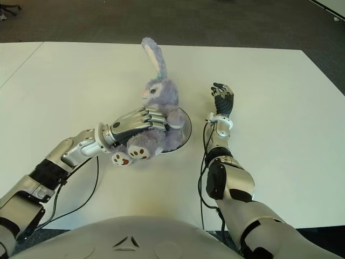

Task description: Put the doll into the plate.

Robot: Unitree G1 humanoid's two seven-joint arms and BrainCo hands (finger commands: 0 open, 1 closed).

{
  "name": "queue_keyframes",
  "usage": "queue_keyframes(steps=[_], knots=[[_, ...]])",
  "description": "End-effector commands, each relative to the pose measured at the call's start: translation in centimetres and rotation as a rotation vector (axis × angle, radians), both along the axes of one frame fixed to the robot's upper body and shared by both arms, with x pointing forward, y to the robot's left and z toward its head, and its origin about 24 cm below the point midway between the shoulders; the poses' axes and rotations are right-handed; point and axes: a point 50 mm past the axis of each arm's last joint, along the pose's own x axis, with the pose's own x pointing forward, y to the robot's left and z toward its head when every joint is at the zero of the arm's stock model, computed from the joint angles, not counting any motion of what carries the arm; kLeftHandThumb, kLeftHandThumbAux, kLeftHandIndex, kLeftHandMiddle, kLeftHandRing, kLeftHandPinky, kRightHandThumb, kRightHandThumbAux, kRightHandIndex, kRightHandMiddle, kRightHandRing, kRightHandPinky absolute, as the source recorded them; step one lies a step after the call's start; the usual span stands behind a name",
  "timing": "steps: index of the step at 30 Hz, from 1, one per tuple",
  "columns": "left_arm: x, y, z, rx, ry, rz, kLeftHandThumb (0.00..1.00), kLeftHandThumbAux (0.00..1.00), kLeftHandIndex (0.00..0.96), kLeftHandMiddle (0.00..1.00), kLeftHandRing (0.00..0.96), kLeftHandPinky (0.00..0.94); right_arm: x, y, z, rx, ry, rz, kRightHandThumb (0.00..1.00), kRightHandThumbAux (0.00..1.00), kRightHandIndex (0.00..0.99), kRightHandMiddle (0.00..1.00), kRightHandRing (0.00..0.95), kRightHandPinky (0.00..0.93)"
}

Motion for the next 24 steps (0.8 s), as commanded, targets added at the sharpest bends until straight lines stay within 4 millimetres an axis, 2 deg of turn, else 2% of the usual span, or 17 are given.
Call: queue_keyframes(steps=[1,6,7,8,9,10,12,13,14,16,20,24], knots=[[-0.28,0.50,-2.14,0.041,0.054,0.049,0.689,0.699,0.413,0.711,0.764,0.780,-8.52,1.55,-10.25,0.153,0.470,-0.026,0.710,0.739,0.402,0.319,0.316,0.296],[-0.19,0.36,-2.26,0.042,0.013,0.054,0.678,0.707,0.402,0.625,0.696,0.725,-8.51,1.52,-10.25,0.147,0.472,-0.022,0.710,0.739,0.402,0.319,0.317,0.296],[-0.16,0.32,-2.32,0.045,0.008,0.055,0.414,0.550,0.204,0.528,0.614,0.647,-8.51,1.51,-10.25,0.147,0.472,-0.023,0.710,0.739,0.402,0.316,0.314,0.301],[-0.14,0.26,-2.44,0.048,0.008,0.057,0.368,0.524,0.170,0.511,0.600,0.634,-8.51,1.51,-10.25,0.146,0.473,-0.024,0.710,0.739,0.402,0.315,0.314,0.302],[-0.12,0.22,-2.53,0.050,0.007,0.058,0.301,0.485,0.112,0.391,0.484,0.531,-8.51,1.51,-10.25,0.146,0.473,-0.025,0.710,0.739,0.402,0.314,0.314,0.304],[-0.12,0.17,-2.66,0.050,0.010,0.060,0.283,0.476,0.098,0.361,0.454,0.504,-8.52,1.51,-10.25,0.145,0.474,-0.026,0.710,0.739,0.402,0.314,0.314,0.305],[-0.13,0.14,-2.83,0.054,0.013,0.064,0.246,0.454,0.068,0.249,0.336,0.395,-8.52,1.51,-10.25,0.145,0.474,-0.029,0.710,0.739,0.402,0.313,0.312,0.300],[-0.14,0.17,-2.95,0.064,0.012,0.073,0.214,0.417,0.018,0.086,0.117,0.142,-8.55,1.53,-10.26,0.147,0.472,-0.032,0.711,0.738,0.402,0.313,0.315,0.308],[-0.15,0.20,-3.03,0.070,0.010,0.079,0.210,0.365,0.004,0.021,0.029,0.035,-8.56,1.55,-10.26,0.149,0.471,-0.034,0.711,0.738,0.402,0.317,0.324,0.315],[-0.19,0.24,-3.11,0.074,-0.004,0.095,0.207,0.309,0.000,0.002,0.003,0.004,-8.58,1.57,-10.27,0.152,0.469,-0.038,0.712,0.737,0.402,0.321,0.330,0.311],[-0.26,0.36,-2.82,0.052,-0.046,0.116,0.208,0.245,0.000,0.000,0.000,0.000,-8.59,1.58,-10.28,0.150,0.471,-0.038,0.712,0.737,0.402,0.326,0.334,0.302],[-0.25,0.55,-2.14,0.009,-0.090,0.116,0.206,0.142,0.000,0.000,0.000,0.000,-8.55,1.61,-10.30,0.145,0.477,-0.023,0.708,0.738,0.401,0.325,0.304,0.239]])
